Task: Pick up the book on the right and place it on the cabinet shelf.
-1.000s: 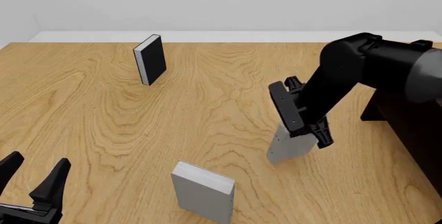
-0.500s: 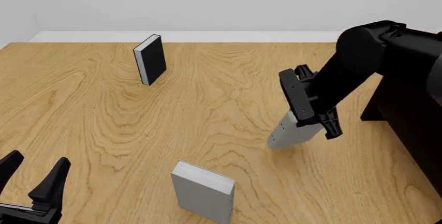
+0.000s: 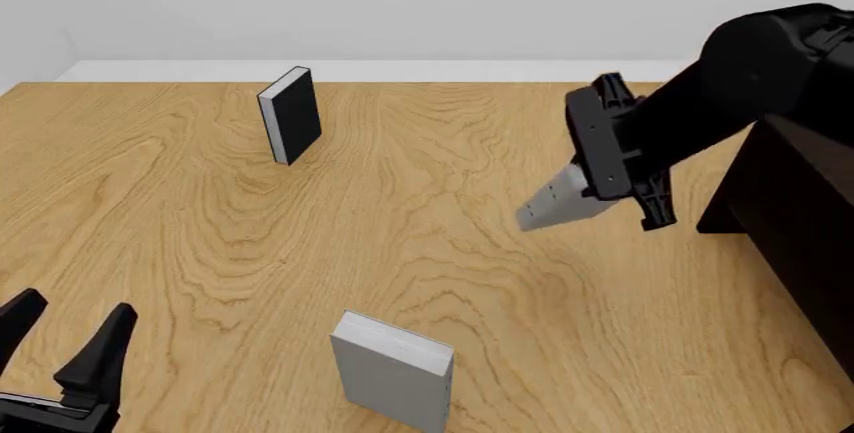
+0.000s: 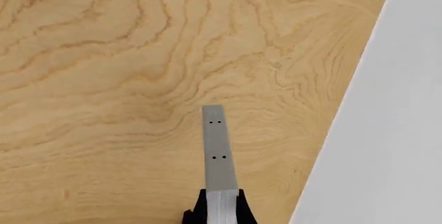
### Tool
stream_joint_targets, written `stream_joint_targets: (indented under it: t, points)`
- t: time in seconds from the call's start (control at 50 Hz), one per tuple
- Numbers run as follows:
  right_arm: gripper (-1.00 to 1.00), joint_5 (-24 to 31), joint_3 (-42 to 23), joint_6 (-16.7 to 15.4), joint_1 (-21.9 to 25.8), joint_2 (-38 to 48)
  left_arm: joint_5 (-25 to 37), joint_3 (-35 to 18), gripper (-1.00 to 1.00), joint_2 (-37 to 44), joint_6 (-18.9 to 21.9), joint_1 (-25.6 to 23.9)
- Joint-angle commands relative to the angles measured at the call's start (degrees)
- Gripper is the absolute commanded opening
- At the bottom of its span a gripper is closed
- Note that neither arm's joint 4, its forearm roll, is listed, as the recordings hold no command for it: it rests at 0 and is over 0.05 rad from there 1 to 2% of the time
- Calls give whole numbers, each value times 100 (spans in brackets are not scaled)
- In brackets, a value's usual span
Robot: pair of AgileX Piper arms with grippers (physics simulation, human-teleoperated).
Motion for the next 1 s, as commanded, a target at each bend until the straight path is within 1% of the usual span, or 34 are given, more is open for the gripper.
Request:
stream_joint_targets:
  t: [0.02,0.06,0.1,0.12,0.16,0.18,0.2,0.22,0.28,0.3,0.32,0.34,0.38,0.4,0.44,0.48,0.5,0.52,0.54,0.56,0.58,0.62,0.64,0.66,0.68,0.7,0.72,0.74,0.78,0.82,0.86,1.0]
  points:
    - [-100,-1064,299,-46,-55,-288,-23,-6,100,6,15,-29]
    - [-100,-1384,357,-37,-53,-300,-25,-7,100,9,12,-25]
    - [-100,-1415,440,-35,-53,-323,-29,-6,100,14,18,-33]
    - [-100,-1656,507,-48,-88,-344,-38,-8,100,24,17,-34]
    - [-100,-1846,619,-98,-133,-375,-38,-10,100,24,16,-28]
    - [-100,-1967,623,-63,-160,-370,-26,-11,100,9,25,-35]
    - [-100,-2050,654,-81,-208,-366,-26,-12,100,8,25,-31]
    - [-100,-2258,789,-204,-271,-399,-16,-11,100,-2,19,-24]
    - [-100,-2520,872,-168,-268,-425,-14,-10,100,0,25,-35]
    - [-100,-2589,847,-94,-294,-409,-28,-13,100,11,17,-31]
    - [-100,-2697,908,-125,-308,-430,-34,-13,100,15,17,-33]
    - [-100,-2916,1049,-249,-357,-469,-37,-14,100,17,22,-40]
    - [-100,-3122,1172,-288,-376,-513,-47,-16,100,25,16,-32]
    - [-100,-3185,1154,-218,-380,-513,-40,-16,100,18,18,-35]
    - [-100,-3371,1231,-191,-397,-552,-43,-13,100,23,24,-46]
    - [-100,-3653,1389,-273,-430,-600,-54,-11,100,35,13,-48]
    - [-100,-3844,1453,-279,-561,-577,-61,-10,100,39,16,-52]
    - [-100,-4041,1574,-398,-682,-571,-69,-10,100,48,9,-49]
    - [-100,-4050,1643,-363,-602,-608,-69,-10,100,48,9,-49]
    - [-100,-4248,1815,-503,-660,-629,-85,-8,100,62,14,-53]
    - [-100,-4176,1817,-368,-569,-661,-103,-7,100,78,5,-59]
    - [-100,-4375,1913,-368,-562,-695,-111,-6,100,82,-7,-66]
    - [-100,-4640,2089,-532,-586,-724,-113,-6,100,85,-11,-66]
    - [-100,-4768,2139,-535,-600,-733,-108,-5,100,79,-12,-66]
    - [-100,-4750,2120,-475,-585,-741,-104,-5,100,73,-13,-64]
    - [-100,-4935,2156,-489,-716,-737,-101,-4,100,67,-14,-63]
    - [-100,-5021,2231,-557,-732,-751,-98,-4,100,64,-14,-63]
    - [-100,-5027,2338,-599,-645,-799,-100,-4,100,64,-16,-58]
    - [-100,-5303,2426,-623,-665,-805,-101,-5,100,59,-20,-61]
    - [-100,-5383,2556,-668,-654,-844,-96,-6,100,52,-29,-68]
    - [-100,-5593,2680,-698,-607,-899,-71,-7,100,23,-38,-64]
    - [-100,-5999,3003,-674,-529,-1043,-22,-5,100,-34,-44,-75]
